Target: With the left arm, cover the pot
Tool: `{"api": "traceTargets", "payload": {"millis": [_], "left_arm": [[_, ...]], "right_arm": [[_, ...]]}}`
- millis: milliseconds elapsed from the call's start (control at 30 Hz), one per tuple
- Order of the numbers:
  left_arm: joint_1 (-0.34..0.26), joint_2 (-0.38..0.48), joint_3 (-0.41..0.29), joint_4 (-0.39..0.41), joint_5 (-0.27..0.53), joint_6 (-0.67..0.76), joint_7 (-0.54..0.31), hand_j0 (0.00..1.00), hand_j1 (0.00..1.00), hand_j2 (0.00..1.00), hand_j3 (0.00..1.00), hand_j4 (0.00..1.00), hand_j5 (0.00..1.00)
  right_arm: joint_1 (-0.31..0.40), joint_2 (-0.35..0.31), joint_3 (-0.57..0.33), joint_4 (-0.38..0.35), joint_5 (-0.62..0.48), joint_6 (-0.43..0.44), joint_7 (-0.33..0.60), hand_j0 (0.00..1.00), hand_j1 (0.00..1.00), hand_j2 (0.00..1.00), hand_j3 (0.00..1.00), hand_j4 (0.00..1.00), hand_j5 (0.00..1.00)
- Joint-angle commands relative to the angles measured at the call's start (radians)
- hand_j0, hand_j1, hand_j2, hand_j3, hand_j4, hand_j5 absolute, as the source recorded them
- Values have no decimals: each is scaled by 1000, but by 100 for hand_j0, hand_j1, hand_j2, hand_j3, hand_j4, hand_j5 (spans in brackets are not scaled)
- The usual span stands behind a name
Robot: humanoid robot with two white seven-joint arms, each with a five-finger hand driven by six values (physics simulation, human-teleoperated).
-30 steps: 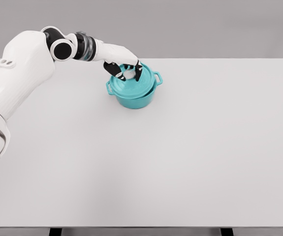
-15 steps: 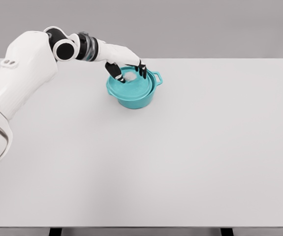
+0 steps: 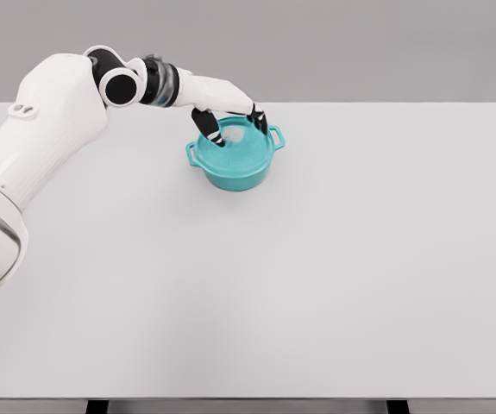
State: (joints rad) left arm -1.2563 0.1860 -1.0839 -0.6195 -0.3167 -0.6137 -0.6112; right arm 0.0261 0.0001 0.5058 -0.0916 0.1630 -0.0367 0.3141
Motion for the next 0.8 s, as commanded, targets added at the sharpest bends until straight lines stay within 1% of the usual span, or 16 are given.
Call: {"api": "traceTargets", "payload": {"millis": [0,133,200,433,467,533,633,700,767], "left_arm": [[0,0,13,0,5,3,0,89,89,89,89,89,89],[-2,1,15,0,5,3,0,92,92,92,92,92,92],[-2,3,16,0,5,3,0,96,96,96,96,96,96],[-5,19,28,-3,8,3,0,99,99,99,99,99,99],[-5,32,30,-6,10,3,0,100,100,100,100,100,100],[-21,75,32,-17,18,3,0,100,100,100,100,100,100],[-34,173,71,-9,30,3,0,100,100,100,100,100,100],[-26,253,73,-5,33,3,0,100,100,100,100,100,100],[-23,305,88,-3,33,3,0,100,100,100,100,100,100]], "right_arm": [[0,0,0,0,0,0,0,100,100,100,100,100,100],[0,0,0,1,0,0,0,100,100,100,100,100,100],[0,0,0,1,0,0,0,100,100,100,100,100,100],[0,0,0,1,0,0,0,100,100,100,100,100,100],[0,0,0,0,0,0,0,100,100,100,100,100,100],[0,0,0,1,0,0,0,100,100,100,100,100,100],[0,0,0,1,0,0,0,100,100,100,100,100,100],[0,0,0,1,0,0,0,100,100,100,100,100,100],[0,0,0,0,0,0,0,100,100,100,100,100,100]]}}
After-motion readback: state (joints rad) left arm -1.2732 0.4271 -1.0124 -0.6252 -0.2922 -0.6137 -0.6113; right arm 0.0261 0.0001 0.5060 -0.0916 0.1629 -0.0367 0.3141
